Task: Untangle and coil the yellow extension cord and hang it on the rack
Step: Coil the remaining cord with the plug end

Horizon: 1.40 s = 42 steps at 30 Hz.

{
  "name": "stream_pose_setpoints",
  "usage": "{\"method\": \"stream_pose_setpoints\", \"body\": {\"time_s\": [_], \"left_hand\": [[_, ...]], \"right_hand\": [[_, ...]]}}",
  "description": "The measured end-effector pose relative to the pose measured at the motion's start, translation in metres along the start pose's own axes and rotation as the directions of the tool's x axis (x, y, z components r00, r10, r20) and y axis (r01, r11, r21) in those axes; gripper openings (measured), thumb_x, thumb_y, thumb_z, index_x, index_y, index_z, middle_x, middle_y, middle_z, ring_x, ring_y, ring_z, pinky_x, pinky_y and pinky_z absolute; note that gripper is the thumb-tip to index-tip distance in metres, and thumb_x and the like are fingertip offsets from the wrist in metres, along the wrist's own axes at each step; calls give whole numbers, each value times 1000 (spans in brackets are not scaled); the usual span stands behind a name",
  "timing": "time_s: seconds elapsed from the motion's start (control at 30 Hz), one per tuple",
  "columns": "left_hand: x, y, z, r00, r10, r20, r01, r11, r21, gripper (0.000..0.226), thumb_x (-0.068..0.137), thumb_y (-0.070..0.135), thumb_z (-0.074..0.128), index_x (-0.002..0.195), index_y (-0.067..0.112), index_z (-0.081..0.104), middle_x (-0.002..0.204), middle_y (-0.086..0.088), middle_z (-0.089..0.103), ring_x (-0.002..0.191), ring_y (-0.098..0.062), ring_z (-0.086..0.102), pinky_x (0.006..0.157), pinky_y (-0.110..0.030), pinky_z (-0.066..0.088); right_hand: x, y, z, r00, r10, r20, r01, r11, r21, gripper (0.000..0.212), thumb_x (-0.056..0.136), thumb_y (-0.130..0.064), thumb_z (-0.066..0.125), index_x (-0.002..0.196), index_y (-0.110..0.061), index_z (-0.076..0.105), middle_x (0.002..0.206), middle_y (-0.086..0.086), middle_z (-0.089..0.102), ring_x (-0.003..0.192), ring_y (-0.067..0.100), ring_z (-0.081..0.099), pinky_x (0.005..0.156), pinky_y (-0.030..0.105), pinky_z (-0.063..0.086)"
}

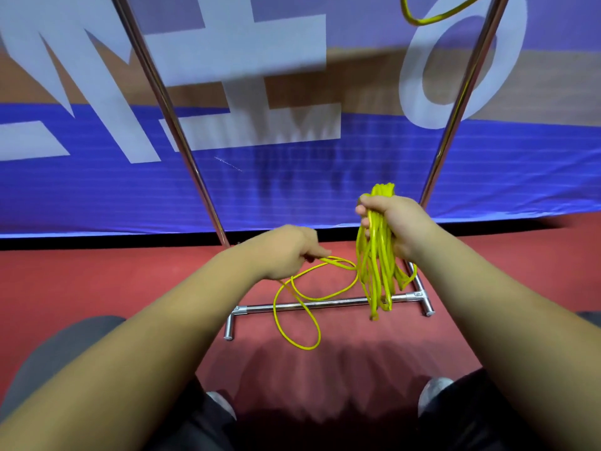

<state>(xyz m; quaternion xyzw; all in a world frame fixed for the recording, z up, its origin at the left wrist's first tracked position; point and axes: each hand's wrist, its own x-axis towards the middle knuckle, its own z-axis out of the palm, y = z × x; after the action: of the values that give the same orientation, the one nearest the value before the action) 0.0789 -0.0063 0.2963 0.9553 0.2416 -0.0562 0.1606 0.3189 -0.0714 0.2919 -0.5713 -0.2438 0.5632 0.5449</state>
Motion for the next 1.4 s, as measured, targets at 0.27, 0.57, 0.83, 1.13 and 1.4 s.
{"method": "stream_pose_setpoints", "body": {"time_s": [0.27,0.57,0.83,1.13,1.4], "left_hand": [[-3,7,-27,851,-320,-416,217,936,-276,40,79,56,82,90,27,56,74,10,65,68,-4,58,64,-32,49],[-21,-47,-24,940,-333,-75,152,605,-782,15,89,14,80,94,8,67,85,-21,71,77,-21,68,78,-41,51],[2,-3,-14,944,-259,-206,92,804,-588,30,75,42,90,84,23,69,67,19,62,62,1,53,65,-20,44],[-10,-50,-5,980,-198,30,188,854,-485,12,102,21,66,104,23,77,90,7,76,83,1,66,86,-22,47],[1,-14,-17,972,-177,-157,71,852,-519,24,75,39,91,90,26,77,80,15,72,73,-2,62,72,-24,50]], "right_hand": [[-22,24,25,955,190,227,-150,972,-180,15,101,-17,64,101,-3,71,82,13,71,69,25,71,71,41,63],[-35,19,30,936,243,255,-184,955,-233,24,103,-17,56,98,2,70,87,16,74,75,30,74,80,48,62],[-33,13,31,906,292,306,-250,954,-168,29,102,-26,61,91,-2,72,79,13,69,58,22,62,59,35,55],[-35,6,22,905,278,322,-193,943,-272,29,93,-35,72,80,-10,66,65,4,58,51,18,55,56,32,52],[-34,10,23,885,280,373,-181,943,-279,32,98,-21,70,66,-19,70,58,0,48,44,14,44,54,32,47]]}}
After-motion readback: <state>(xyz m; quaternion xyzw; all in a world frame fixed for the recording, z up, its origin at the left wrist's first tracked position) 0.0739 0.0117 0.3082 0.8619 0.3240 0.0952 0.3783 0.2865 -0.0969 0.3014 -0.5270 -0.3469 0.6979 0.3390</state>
